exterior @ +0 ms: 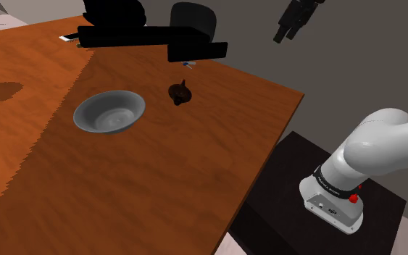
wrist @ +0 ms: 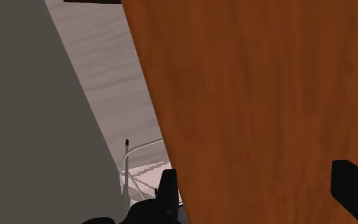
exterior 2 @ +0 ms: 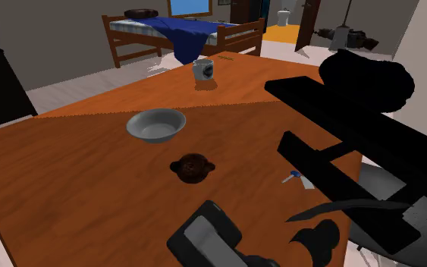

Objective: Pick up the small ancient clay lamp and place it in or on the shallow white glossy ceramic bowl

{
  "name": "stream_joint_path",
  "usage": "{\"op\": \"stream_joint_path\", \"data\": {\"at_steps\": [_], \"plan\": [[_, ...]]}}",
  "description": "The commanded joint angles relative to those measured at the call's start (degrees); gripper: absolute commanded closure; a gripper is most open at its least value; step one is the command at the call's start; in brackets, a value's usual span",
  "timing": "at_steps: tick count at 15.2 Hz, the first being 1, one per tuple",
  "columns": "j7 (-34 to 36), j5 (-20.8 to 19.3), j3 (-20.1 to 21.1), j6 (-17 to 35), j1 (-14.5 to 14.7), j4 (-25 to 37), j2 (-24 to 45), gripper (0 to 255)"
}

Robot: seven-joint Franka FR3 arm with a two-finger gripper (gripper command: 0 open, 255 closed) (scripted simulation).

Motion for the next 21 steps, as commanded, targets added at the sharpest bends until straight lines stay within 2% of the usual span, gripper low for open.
{"op": "stream_joint_path", "data": {"at_steps": [1, 7, 13, 21], "plan": [[0.0, 0.0, 0.0, 0.0, 0.0, 0.0, 0.0, 0], [8.6, 4.4, 7.0, 7.7, 1.2, -2.6, 3.5, 0], [17.1, 7.5, 14.2, 15.7, 2.1, -2.1, 10.0, 0], [29.2, 7.7, 23.9, 25.7, 1.5, 3.1, 22.3, 0]]}}
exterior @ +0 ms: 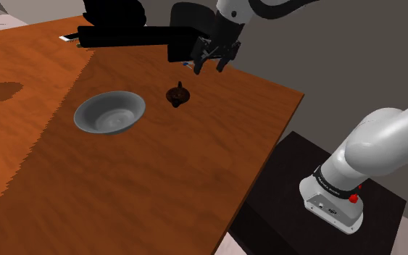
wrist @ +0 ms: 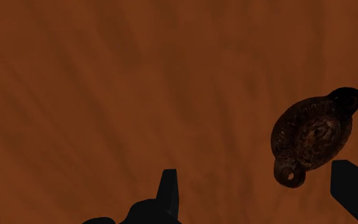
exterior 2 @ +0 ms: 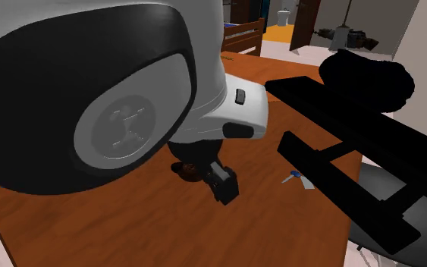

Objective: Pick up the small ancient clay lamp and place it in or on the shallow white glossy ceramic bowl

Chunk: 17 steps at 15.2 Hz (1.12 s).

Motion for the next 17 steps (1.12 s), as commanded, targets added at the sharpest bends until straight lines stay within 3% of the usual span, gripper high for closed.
{"op": "stream_joint_path", "data": {"at_steps": [1, 6, 13, 17], "plan": [[3.5, -0.8, 2.6, 2.6, -0.4, 2.1, 4.0, 0], [12.5, -5.2, 8.3, 7.4, -1.5, 8.2, 13.6, 0], [13.9, -7.2, 9.5, 12.5, -1.7, 6.5, 17.3, 0], [14.1, -7.4, 9.6, 13.0, -1.7, 6.4, 17.7, 0]]}}
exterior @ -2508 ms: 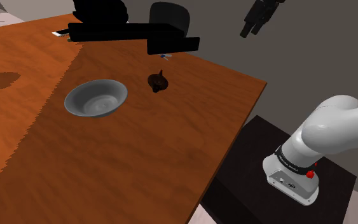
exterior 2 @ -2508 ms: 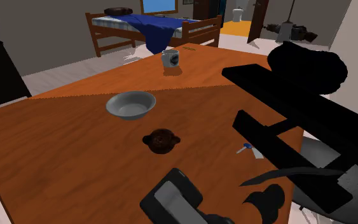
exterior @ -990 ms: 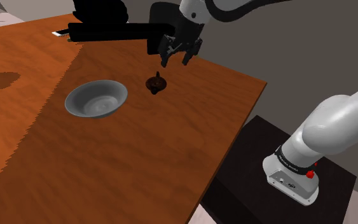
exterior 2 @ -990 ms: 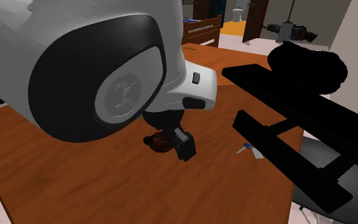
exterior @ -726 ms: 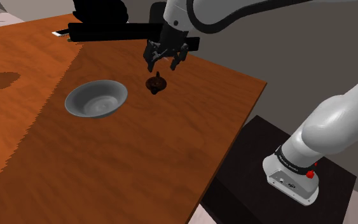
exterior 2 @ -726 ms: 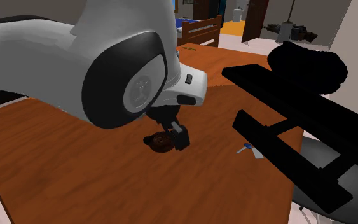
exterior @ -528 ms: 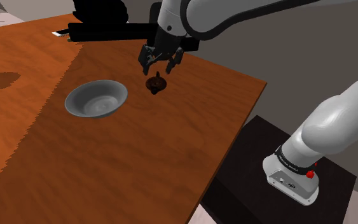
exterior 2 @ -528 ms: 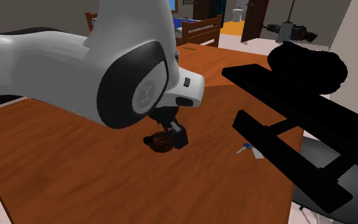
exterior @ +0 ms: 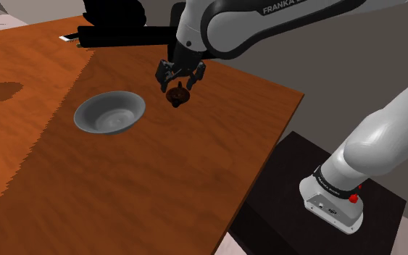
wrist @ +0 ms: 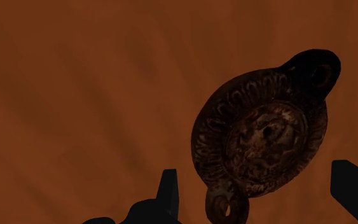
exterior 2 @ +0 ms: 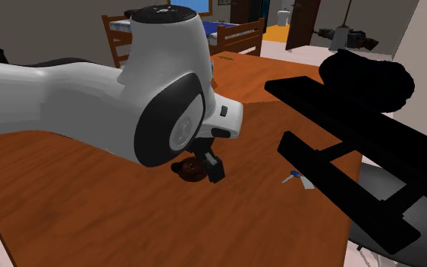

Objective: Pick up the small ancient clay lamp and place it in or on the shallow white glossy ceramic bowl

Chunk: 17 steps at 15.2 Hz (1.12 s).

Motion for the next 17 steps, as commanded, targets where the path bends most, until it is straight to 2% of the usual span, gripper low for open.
{"op": "stream_joint_path", "data": {"at_steps": [1, 4, 5, 13, 17], "plan": [[0.0, 0.0, 0.0, 0.1, 0.0, 0.0, 0.0, 0], [0.0, 0.0, 0.0, 0.1, 0.0, 0.0, 0.0, 0], [0.0, 0.0, 0.0, 0.1, 0.0, 0.0, 0.0, 255], [0.6, -0.3, 0.3, 0.4, 0.1, -0.2, 0.2, 255], [-0.1, 0.2, -0.3, -2.2, 0.0, 1.7, -0.7, 255]]}}
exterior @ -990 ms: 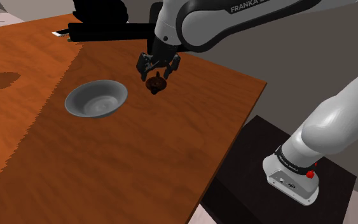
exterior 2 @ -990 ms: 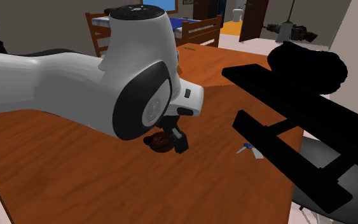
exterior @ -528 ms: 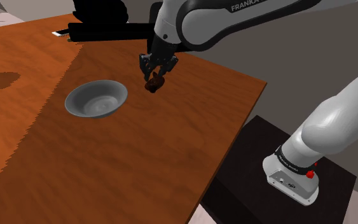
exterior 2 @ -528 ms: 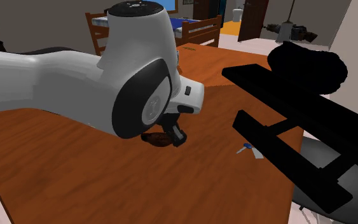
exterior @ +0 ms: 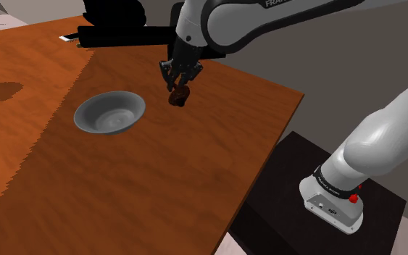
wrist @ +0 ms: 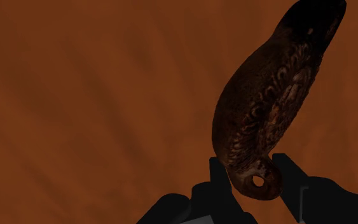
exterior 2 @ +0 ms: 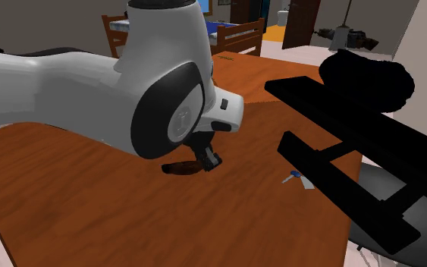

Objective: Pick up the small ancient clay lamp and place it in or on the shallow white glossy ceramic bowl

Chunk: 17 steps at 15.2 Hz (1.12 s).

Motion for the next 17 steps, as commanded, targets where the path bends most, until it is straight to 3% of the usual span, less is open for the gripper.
{"op": "stream_joint_path", "data": {"at_steps": [1, 17], "plan": [[-0.1, 0.1, -0.1, -1.7, 0.0, 1.1, -0.3, 255], [0.3, 0.0, -1.0, -14.0, -0.4, 12.2, -1.6, 255]]}}
